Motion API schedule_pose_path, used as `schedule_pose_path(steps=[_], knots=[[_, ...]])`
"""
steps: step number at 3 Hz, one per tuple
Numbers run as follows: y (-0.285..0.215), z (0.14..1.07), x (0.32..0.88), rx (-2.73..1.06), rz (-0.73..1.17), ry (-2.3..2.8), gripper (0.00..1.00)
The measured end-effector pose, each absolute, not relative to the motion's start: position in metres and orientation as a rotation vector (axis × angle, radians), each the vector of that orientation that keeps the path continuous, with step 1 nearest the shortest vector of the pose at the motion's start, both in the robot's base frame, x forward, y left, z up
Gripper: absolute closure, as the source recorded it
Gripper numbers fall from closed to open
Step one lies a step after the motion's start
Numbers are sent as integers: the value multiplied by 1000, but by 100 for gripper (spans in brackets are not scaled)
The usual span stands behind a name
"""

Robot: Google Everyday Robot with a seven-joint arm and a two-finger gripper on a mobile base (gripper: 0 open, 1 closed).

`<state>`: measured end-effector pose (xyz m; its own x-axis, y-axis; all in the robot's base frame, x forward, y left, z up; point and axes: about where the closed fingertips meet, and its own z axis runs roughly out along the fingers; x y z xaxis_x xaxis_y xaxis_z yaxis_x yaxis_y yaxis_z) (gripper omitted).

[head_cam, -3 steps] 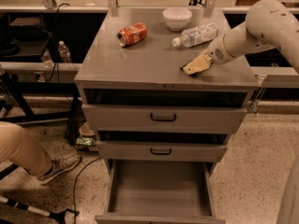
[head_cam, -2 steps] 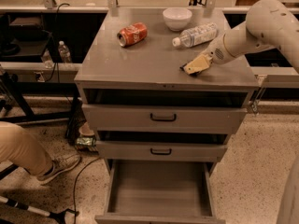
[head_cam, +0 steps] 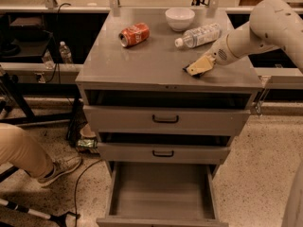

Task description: Place rxbar blueberry into bottom drawer

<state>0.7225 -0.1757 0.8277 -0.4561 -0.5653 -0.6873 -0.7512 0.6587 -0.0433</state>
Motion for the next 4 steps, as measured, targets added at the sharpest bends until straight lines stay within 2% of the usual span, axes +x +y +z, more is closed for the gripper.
schedule_pose_path(steps=[1, 2, 4], knots=[[-180, 862, 691, -1032, 300, 2141, 100], [-195, 938, 625, -1048, 191, 2051, 100], [-196, 926, 621, -1052, 194, 2069, 100]])
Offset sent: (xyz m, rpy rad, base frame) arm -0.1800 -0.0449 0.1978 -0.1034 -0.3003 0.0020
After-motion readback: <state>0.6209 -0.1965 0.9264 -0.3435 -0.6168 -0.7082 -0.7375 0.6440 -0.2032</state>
